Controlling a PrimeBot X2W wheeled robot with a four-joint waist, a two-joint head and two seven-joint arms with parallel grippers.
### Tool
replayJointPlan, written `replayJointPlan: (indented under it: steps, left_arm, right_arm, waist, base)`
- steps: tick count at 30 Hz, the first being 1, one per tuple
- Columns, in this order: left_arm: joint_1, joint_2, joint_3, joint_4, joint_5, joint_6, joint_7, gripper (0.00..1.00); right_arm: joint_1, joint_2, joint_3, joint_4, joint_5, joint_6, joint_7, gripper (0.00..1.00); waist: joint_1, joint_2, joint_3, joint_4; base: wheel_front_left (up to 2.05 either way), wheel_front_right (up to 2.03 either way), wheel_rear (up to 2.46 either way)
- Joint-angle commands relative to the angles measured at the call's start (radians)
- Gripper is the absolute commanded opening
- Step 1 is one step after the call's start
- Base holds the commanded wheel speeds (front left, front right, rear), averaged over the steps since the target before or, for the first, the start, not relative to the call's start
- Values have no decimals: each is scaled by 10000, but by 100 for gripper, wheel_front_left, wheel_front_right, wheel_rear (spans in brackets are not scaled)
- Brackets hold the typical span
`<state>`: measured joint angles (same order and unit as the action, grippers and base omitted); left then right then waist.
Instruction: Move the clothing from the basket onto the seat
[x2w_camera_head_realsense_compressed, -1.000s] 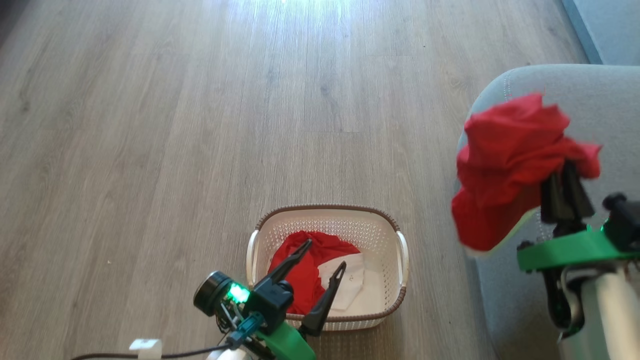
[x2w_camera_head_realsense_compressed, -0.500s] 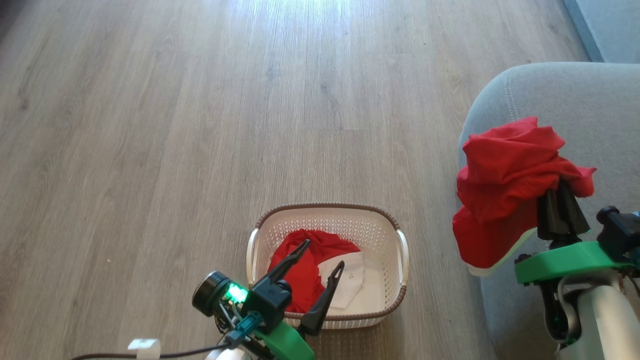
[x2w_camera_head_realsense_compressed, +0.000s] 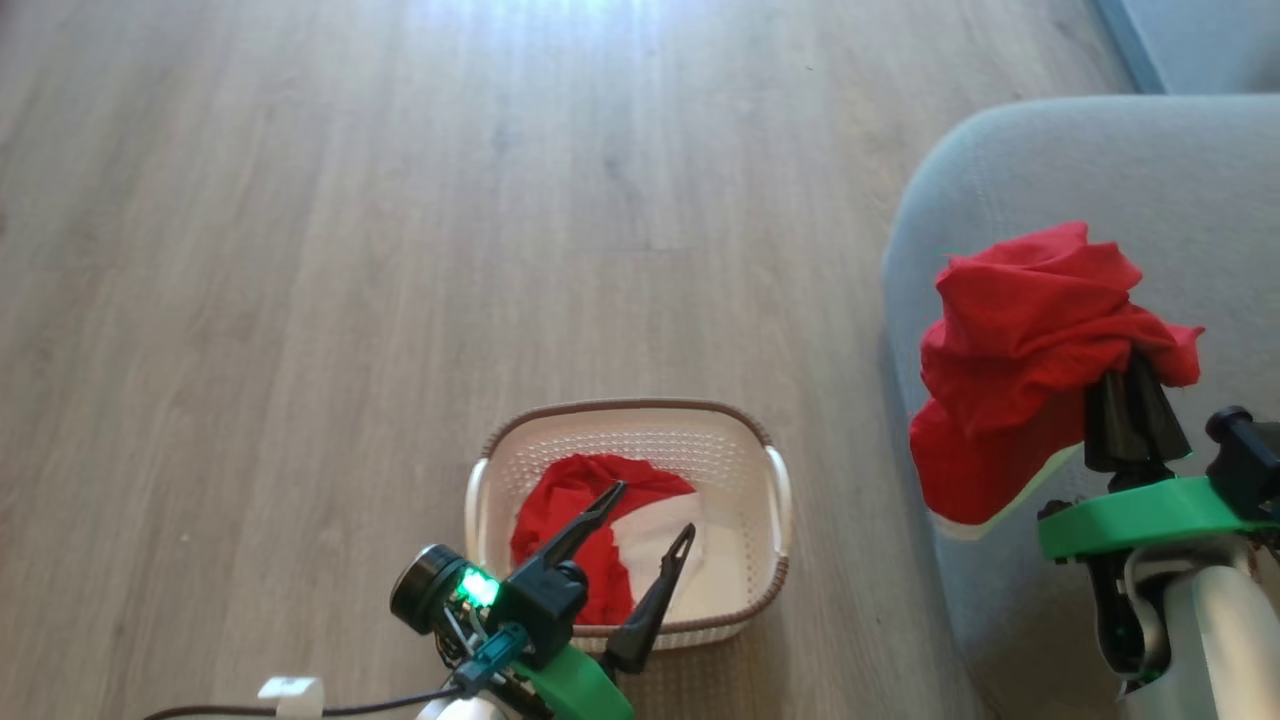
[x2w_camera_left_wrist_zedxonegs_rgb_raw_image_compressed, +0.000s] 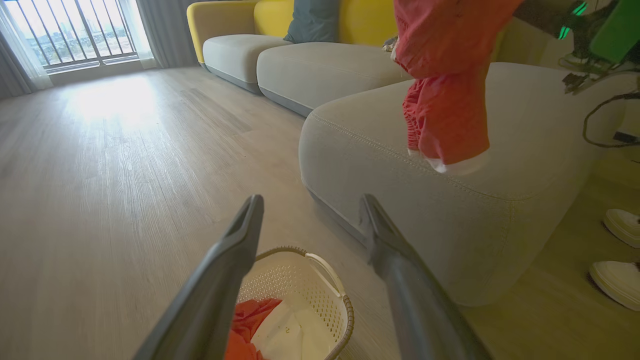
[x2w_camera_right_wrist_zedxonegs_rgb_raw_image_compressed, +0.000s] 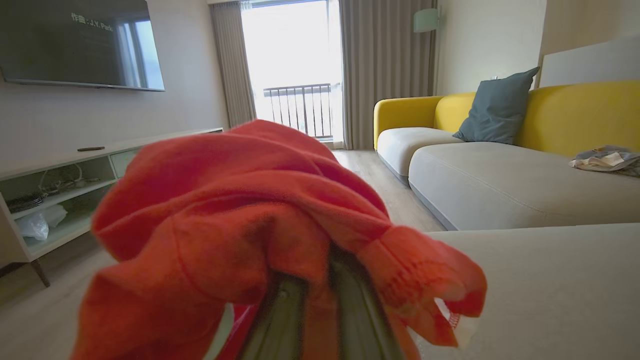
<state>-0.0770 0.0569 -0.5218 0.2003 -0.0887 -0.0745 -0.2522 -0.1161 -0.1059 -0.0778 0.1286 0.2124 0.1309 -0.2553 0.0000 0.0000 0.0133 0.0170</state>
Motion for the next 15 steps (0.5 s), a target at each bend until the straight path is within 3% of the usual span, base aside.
replayJointPlan:
  steps: [1, 15]
  left_arm:
    - [-392, -65, 219, -400, -60, 61, -95, 100]
    - [-861, -66, 104, -586, 150, 63, -95, 100]
  right_arm:
    - [-518, -120, 154, -416, -28, -2, -65, 0]
    - [-834, -45, -30, -609, -14, -2, -65, 0]
  waist:
    - [0, 0, 122, -411]
    - [0, 0, 874, -2866]
  base:
    - [0, 0, 0]
    - [0, 0, 0]
